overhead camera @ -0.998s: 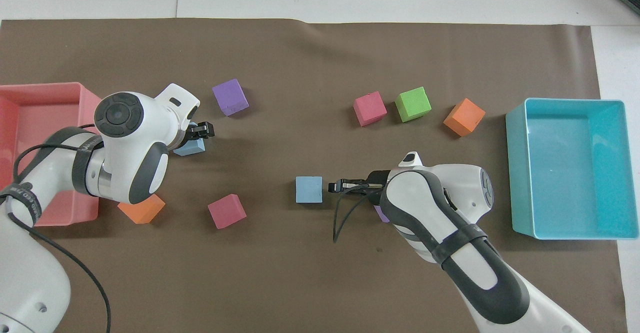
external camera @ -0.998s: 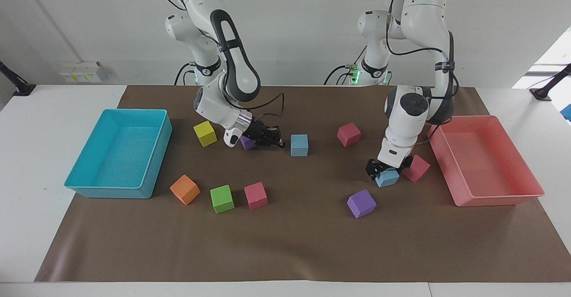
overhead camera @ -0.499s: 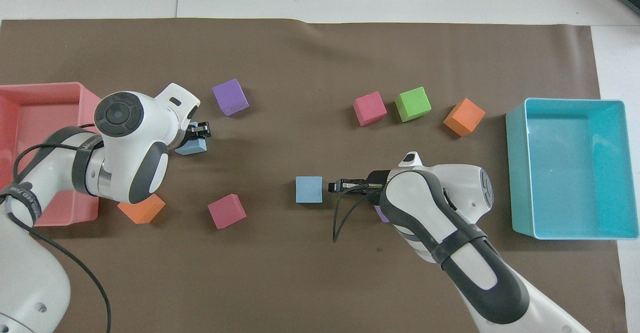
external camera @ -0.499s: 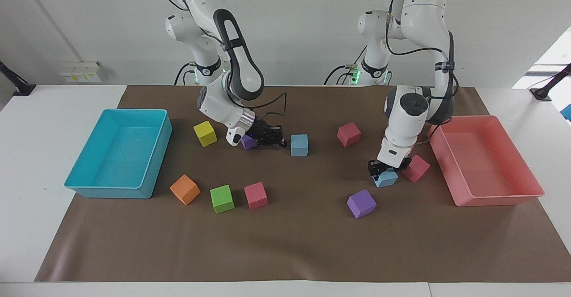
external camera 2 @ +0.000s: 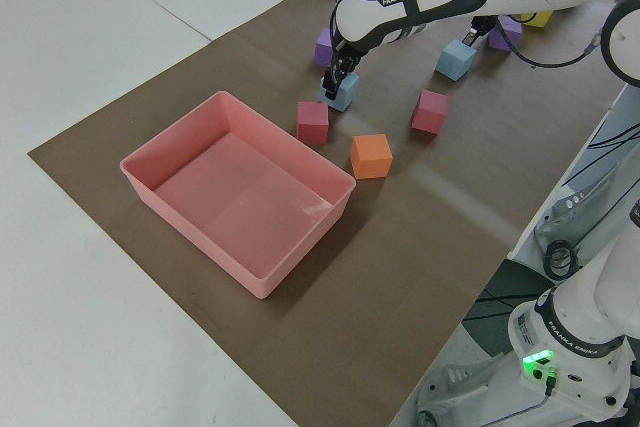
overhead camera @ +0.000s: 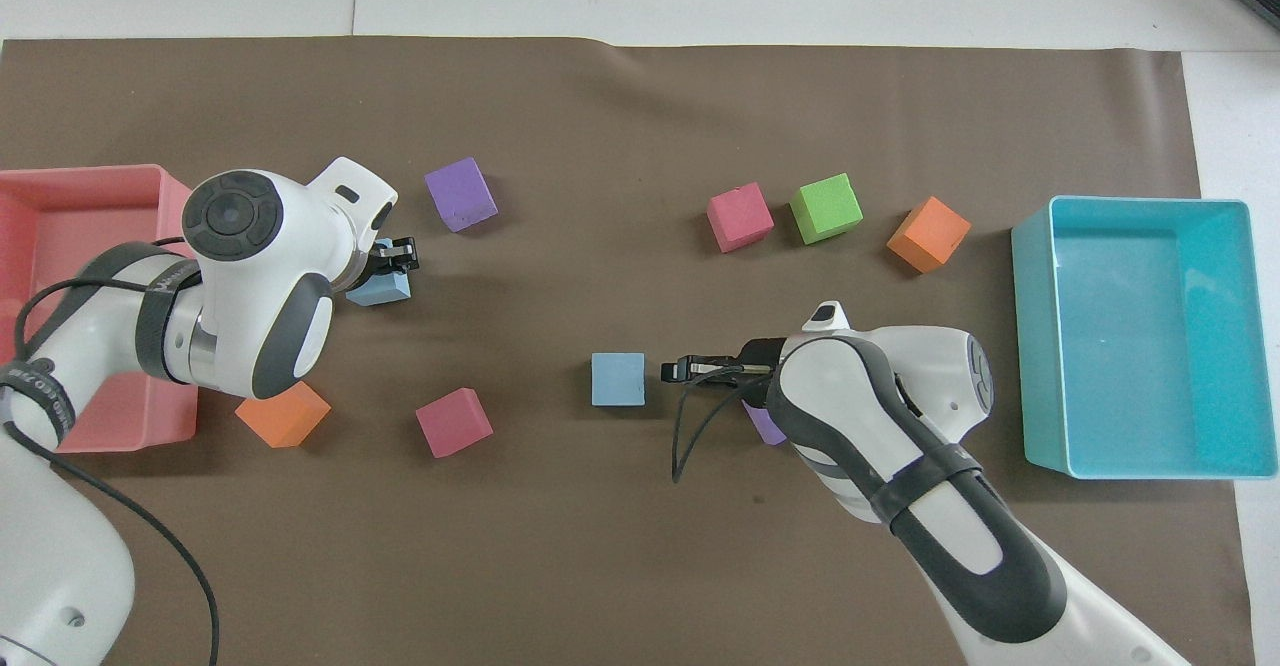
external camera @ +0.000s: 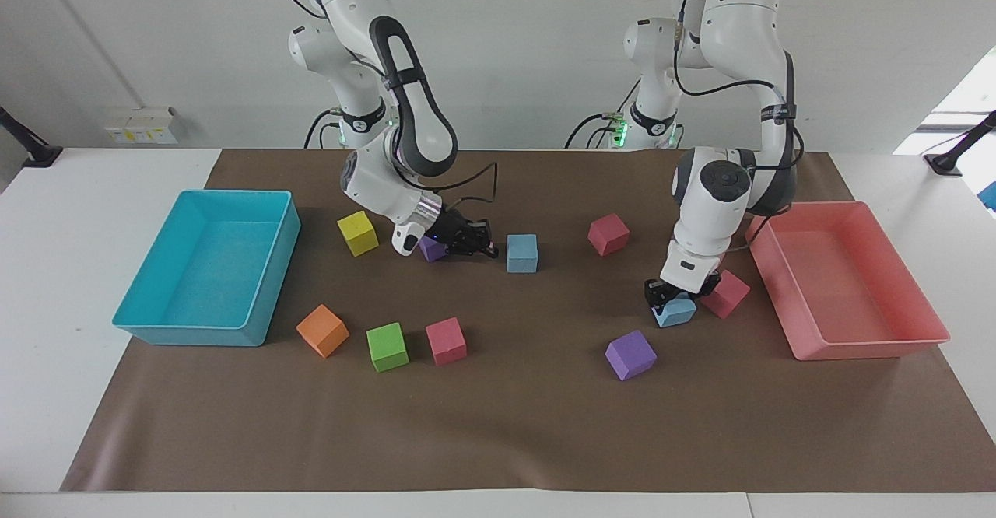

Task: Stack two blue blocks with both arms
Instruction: 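Carry the held blue cube with the left gripper above the center cube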

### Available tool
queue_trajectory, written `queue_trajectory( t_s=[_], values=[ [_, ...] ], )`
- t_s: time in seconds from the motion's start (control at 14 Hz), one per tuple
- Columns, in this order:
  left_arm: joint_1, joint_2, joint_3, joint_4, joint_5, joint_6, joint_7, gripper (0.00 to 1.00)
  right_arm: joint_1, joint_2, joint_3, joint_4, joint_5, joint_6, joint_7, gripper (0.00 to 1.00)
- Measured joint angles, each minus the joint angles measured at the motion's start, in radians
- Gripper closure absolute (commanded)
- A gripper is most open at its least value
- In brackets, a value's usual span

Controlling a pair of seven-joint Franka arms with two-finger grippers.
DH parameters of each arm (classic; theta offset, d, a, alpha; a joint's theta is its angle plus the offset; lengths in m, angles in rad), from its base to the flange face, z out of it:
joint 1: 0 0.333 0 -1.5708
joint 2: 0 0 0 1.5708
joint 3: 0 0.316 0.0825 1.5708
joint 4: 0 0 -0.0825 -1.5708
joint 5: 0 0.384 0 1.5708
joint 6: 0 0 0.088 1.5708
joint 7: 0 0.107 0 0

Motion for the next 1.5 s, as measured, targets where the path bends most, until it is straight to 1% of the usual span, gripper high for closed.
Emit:
queue_trajectory(
  t_s=[0.07,0.29,0.43,0.57,0.78,0.93,1.14,1.28,1.5],
  values=[
    [0.0,-0.003,-0.003,0.03,0.0,-0.048,0.0,0.42,-0.001,0.0,0.0,0.0,0.008,-0.005,-0.006,1.0],
    [-0.02,-0.019,-0.017,0.124,-0.001,-0.185,-0.021,0.42,-0.001,0.015,0.0,-0.005,0.097,-0.011,-0.103,1.0],
    [-0.057,-0.024,-0.046,0.174,-0.002,-0.235,-0.087,0.42,-0.001,0.03,0.0,-0.004,0.111,-0.011,-0.121,1.0],
    [-0.097,-0.029,-0.092,0.197,-0.002,-0.253,-0.173,0.42,-0.001,0.032,0.0,-0.004,0.111,-0.011,-0.121,1.0],
    [-0.135,-0.06,-0.145,0.198,-0.007,-0.281,-0.241,0.43,-0.001,0.032,0.0,-0.003,0.111,-0.011,-0.121,1.0],
    [-0.155,-0.092,-0.149,0.197,-0.038,-0.309,-0.244,0.43,-0.001,0.032,0.0,-0.003,0.111,-0.011,-0.121,1.0],
    [-0.187,-0.128,-0.15,0.186,-0.088,-0.318,-0.244,0.43,-0.006,0.032,0.0,-0.003,0.111,-0.012,-0.125,1.0],
    [-0.215,-0.145,-0.151,0.162,-0.107,-0.312,-0.245,0.43,-0.013,0.032,0.0,-0.003,0.111,-0.02,-0.135,1.0],
    [-0.261,-0.184,-0.152,0.088,-0.111,-0.268,-0.275,0.43,-0.022,0.032,0.0,-0.003,0.112,-0.033,-0.149,1.0]
  ],
)
